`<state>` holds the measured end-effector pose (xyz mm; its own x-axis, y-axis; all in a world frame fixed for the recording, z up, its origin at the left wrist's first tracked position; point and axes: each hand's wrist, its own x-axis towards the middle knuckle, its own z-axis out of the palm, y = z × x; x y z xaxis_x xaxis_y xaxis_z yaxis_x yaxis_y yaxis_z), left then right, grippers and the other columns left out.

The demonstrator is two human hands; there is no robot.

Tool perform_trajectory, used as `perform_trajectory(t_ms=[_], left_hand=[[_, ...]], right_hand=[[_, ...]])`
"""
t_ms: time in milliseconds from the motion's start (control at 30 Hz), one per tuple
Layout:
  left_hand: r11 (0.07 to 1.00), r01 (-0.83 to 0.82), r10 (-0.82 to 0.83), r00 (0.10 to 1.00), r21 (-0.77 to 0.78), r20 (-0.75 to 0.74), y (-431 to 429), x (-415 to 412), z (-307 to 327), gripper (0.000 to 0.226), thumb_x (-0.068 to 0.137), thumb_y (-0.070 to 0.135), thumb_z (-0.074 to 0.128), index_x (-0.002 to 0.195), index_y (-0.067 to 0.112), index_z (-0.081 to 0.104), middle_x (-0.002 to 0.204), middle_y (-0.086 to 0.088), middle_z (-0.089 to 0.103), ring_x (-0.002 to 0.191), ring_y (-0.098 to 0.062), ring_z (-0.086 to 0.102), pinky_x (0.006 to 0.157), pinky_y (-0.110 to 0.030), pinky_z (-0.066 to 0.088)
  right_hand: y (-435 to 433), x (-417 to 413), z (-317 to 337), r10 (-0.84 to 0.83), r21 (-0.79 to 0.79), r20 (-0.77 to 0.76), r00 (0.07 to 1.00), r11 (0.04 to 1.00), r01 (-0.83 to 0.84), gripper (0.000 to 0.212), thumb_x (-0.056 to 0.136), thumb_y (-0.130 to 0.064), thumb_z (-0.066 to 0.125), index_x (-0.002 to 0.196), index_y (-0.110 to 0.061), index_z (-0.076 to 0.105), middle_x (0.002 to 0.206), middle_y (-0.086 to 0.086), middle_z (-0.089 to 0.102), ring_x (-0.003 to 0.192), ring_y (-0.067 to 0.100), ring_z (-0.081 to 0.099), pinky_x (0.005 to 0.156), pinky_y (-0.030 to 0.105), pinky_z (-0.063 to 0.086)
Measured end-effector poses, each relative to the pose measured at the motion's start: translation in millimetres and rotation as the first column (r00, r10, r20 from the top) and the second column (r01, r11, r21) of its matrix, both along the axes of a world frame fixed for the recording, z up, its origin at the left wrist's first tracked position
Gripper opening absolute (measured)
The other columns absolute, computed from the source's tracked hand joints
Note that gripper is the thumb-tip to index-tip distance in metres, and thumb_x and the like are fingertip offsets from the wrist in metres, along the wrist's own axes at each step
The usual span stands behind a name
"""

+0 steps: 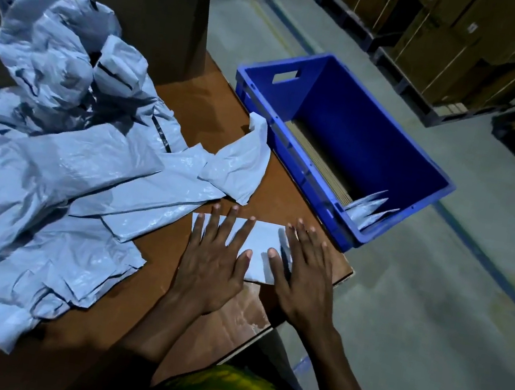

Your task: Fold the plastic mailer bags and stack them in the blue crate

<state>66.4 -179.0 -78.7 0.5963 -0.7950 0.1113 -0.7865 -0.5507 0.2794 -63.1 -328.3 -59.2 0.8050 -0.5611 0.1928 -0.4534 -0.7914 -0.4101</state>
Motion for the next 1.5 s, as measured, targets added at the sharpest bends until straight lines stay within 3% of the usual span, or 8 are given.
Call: perform_trajectory(t_ms=[200,567,700,800,900,1100,1267,1500], left_hand=[[0.997,0.016,-0.019,0.999,-0.073,-0.045,11.8,9.1,-5.5,0.064,0.11,0.055,0.014,0.165,0.023,0.021,0.172,-0.006,0.017,0.16,-0.025,0.009,0.129,-0.052,0.013],[0.958,-0.209,0.186,0.974,-0.198,-0.128,43.6,9.9,-3.7,0.065,0.109,0.049,0.033,0.159,0.007,0.036,0.166,-0.013,0.033,0.155,-0.026,0.029,0.127,-0.042,0.021],[0.898,-0.221,0.279,0.955,-0.379,0.104,64.7,-11.4,3.7,0.025,0.104,0.02,0.058,0.118,0.005,0.072,0.114,-0.017,0.066,0.104,-0.04,0.062,0.08,-0.053,0.053],[0.92,-0.165,0.237,0.957,-0.354,0.17,71.1,-17.6,3.6,0.017,0.103,0.017,0.063,0.107,0.007,0.075,0.104,-0.011,0.069,0.095,-0.035,0.06,0.077,-0.049,0.048],[0.931,-0.112,0.195,0.957,-0.347,0.215,77.1,-21.2,-0.8,0.017,0.101,0.016,0.064,0.11,0.007,0.076,0.104,-0.009,0.072,0.09,-0.032,0.06,0.075,-0.044,0.045],[0.909,-0.144,0.228,0.957,-0.39,0.178,87.6,-22.9,-0.4,0.021,0.093,0.02,0.073,0.113,0.018,0.08,0.114,0.005,0.077,0.087,-0.027,0.056,0.074,-0.042,0.042],[0.914,-0.136,0.203,0.969,-0.383,0.14,87.4,-18.3,3.4,0.023,0.088,0.019,0.076,0.11,0.019,0.081,0.11,0.005,0.077,0.09,-0.026,0.055,0.076,-0.039,0.038],[0.865,-0.263,0.298,0.954,-0.427,0.016,64.7,-14.4,21.6,0.022,0.096,0.012,0.062,0.112,0.013,0.077,0.104,-0.007,0.07,0.097,-0.033,0.06,0.08,-0.045,0.046]], right_hand=[[21.2,21.8,-8.9,0.111,0.005,-0.11,0.988,0.994,-0.112,0.061,0.109,-0.061,0.017,0.163,-0.035,0.03,0.172,-0.01,0.019,0.161,0.012,0.005,0.131,0.044,0.007],[19.4,13.8,-5.4,0.115,0.052,-0.128,0.985,0.993,-0.109,0.063,0.107,-0.066,0.025,0.163,-0.038,0.029,0.173,-0.012,0.017,0.161,0.012,-0.001,0.131,0.043,0.002],[23.4,26.9,11.3,0.186,0.028,0.015,0.982,0.982,-0.186,0.052,0.109,-0.052,0.042,0.154,-0.027,0.05,0.168,-0.005,0.033,0.161,0.013,0.01,0.131,0.038,0.004],[30.1,55.5,23.7,0.476,-0.019,0.12,0.871,0.879,-0.477,0.037,0.109,-0.032,0.054,0.141,-0.017,0.065,0.156,0.003,0.053,0.155,0.019,0.033,0.128,0.034,0.021],[34.7,86.0,18.3,0.652,-0.007,0.006,0.758,0.758,-0.652,0.037,0.104,-0.017,0.051,0.136,-0.013,0.069,0.149,0.004,0.06,0.146,0.024,0.046,0.124,0.039,0.033],[35.3,86.2,-1.1,0.573,-0.124,-0.044,0.818,0.809,-0.574,0.048,0.104,-0.028,0.038,0.148,-0.029,0.058,0.156,-0.011,0.052,0.151,0.02,0.039,0.127,0.045,0.022],[30.7,82.4,2.2,0.56,-0.119,0.074,0.825,0.826,-0.551,0.038,0.106,-0.024,0.051,0.141,-0.019,0.065,0.15,-0.002,0.059,0.149,0.022,0.043,0.126,0.047,0.025],[25.0,32.7,2.7,0.171,-0.023,0.151,0.974,0.985,-0.17,0.034,0.105,-0.033,0.055,0.134,-0.021,0.07,0.15,-0.001,0.059,0.15,0.017,0.041,0.129,0.047,0.017]])
